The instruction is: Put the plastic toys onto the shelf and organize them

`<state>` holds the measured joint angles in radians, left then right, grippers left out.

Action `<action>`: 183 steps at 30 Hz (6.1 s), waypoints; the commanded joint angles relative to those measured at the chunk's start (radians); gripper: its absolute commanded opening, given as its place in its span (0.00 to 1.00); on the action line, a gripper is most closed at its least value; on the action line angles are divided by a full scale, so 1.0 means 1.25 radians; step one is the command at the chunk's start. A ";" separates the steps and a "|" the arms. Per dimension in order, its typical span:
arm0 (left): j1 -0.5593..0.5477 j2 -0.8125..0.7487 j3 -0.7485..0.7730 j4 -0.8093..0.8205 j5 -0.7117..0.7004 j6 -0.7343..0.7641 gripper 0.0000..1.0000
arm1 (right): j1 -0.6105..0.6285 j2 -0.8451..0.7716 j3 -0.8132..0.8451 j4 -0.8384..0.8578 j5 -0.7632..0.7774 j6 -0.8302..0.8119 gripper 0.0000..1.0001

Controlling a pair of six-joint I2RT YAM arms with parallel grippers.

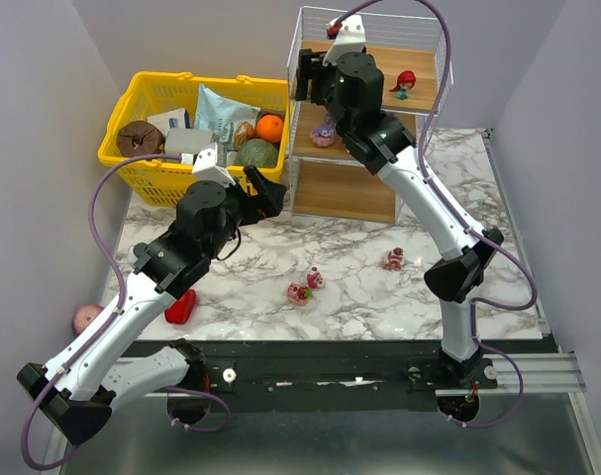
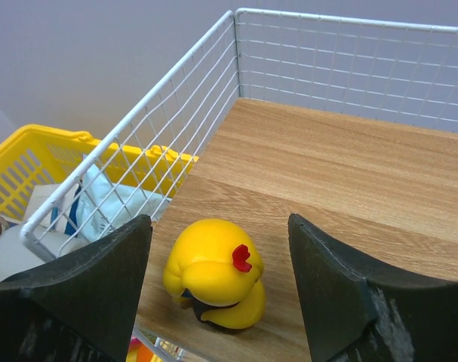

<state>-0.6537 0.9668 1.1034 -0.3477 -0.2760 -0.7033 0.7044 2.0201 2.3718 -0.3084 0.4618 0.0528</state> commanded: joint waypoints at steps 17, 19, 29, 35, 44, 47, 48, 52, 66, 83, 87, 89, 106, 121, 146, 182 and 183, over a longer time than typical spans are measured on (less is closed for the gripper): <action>0.009 -0.027 -0.020 -0.003 0.022 -0.002 0.98 | -0.006 -0.173 0.024 0.003 -0.072 0.030 0.82; 0.009 -0.029 -0.021 -0.002 0.024 -0.002 0.99 | -0.006 -0.225 -0.004 -0.010 -0.071 0.041 0.82; 0.012 -0.026 -0.031 0.013 0.045 0.021 0.99 | -0.005 -0.522 -0.340 -0.196 -0.139 0.067 0.83; 0.015 -0.029 -0.041 0.019 0.044 0.053 0.99 | -0.005 -0.768 -0.729 -0.128 -0.211 0.088 0.88; 0.017 -0.025 -0.043 0.023 0.039 0.075 0.99 | -0.004 -0.918 -1.205 -0.085 -0.102 0.293 1.00; 0.017 -0.015 -0.040 0.023 0.050 0.072 0.99 | -0.004 -0.908 -1.301 -0.080 -0.020 0.378 1.00; 0.017 -0.010 -0.038 0.023 0.053 0.071 0.99 | -0.004 -0.902 -1.319 -0.072 0.018 0.396 0.99; 0.017 0.000 -0.036 0.023 0.061 0.062 0.99 | -0.005 -0.832 -1.380 -0.031 0.053 0.431 0.96; 0.025 0.008 -0.029 0.019 0.059 0.069 0.99 | -0.070 -0.591 -1.414 0.113 0.108 0.473 0.88; 0.039 0.016 -0.025 0.020 0.056 0.074 0.99 | -0.135 -0.483 -1.372 0.187 0.034 0.430 0.54; 0.043 0.008 -0.031 0.022 0.056 0.074 0.99 | -0.134 -0.488 -1.369 0.187 0.027 0.433 0.36; 0.046 0.006 -0.034 0.020 0.056 0.074 0.99 | -0.134 -0.498 -1.364 0.191 0.023 0.425 0.31; 0.049 -0.065 -0.069 -0.065 0.097 0.091 0.99 | -0.134 -0.445 -1.202 0.239 0.024 0.399 0.24; 0.049 -0.293 -0.145 -0.186 0.142 0.128 0.99 | -0.134 -0.353 -1.261 0.480 0.053 0.381 0.24; 0.049 -0.387 -0.250 -0.171 0.098 0.122 0.99 | -0.143 -0.186 -1.154 0.518 0.124 0.314 0.27; 0.049 -0.380 -0.267 -0.154 0.110 0.102 0.99 | -0.151 -0.197 -1.157 0.465 0.082 0.311 0.37; 0.049 -0.380 -0.267 -0.153 0.110 0.101 0.99 | -0.151 -0.217 -1.157 0.446 0.070 0.322 0.36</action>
<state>-0.5968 0.4923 0.7872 -0.5552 -0.1379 -0.5694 0.5213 1.8004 0.9180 0.3111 0.5793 0.3996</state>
